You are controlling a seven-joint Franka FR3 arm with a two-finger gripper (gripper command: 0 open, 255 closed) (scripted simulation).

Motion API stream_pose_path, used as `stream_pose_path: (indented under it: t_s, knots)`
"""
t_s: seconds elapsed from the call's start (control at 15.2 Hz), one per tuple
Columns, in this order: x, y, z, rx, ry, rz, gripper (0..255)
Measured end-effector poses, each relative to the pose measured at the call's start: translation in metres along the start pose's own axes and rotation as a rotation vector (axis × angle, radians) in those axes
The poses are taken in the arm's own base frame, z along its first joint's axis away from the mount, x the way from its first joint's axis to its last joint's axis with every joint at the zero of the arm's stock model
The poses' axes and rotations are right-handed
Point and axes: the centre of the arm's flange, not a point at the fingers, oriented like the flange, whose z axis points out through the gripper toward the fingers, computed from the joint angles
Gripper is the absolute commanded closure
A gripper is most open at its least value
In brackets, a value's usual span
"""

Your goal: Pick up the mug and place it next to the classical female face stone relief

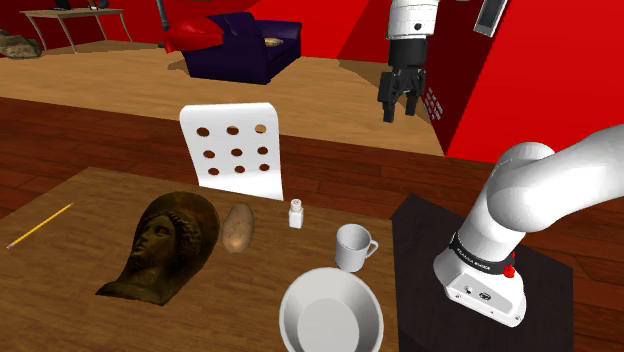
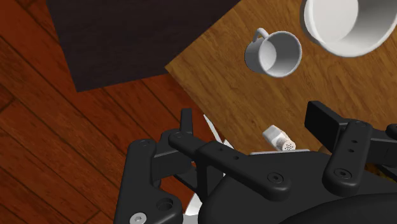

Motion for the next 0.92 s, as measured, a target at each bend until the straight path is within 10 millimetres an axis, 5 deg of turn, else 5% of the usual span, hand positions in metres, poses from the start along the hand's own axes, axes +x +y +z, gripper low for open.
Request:
stream_pose_path:
  t_s: [0.2,0.92]
  knots:
    - [-0.004,-0.010,0.011,-0.007,0.009,0.010,0]
    - [-0.015,-0.098,0.130,-0.063,0.088,0.105,0]
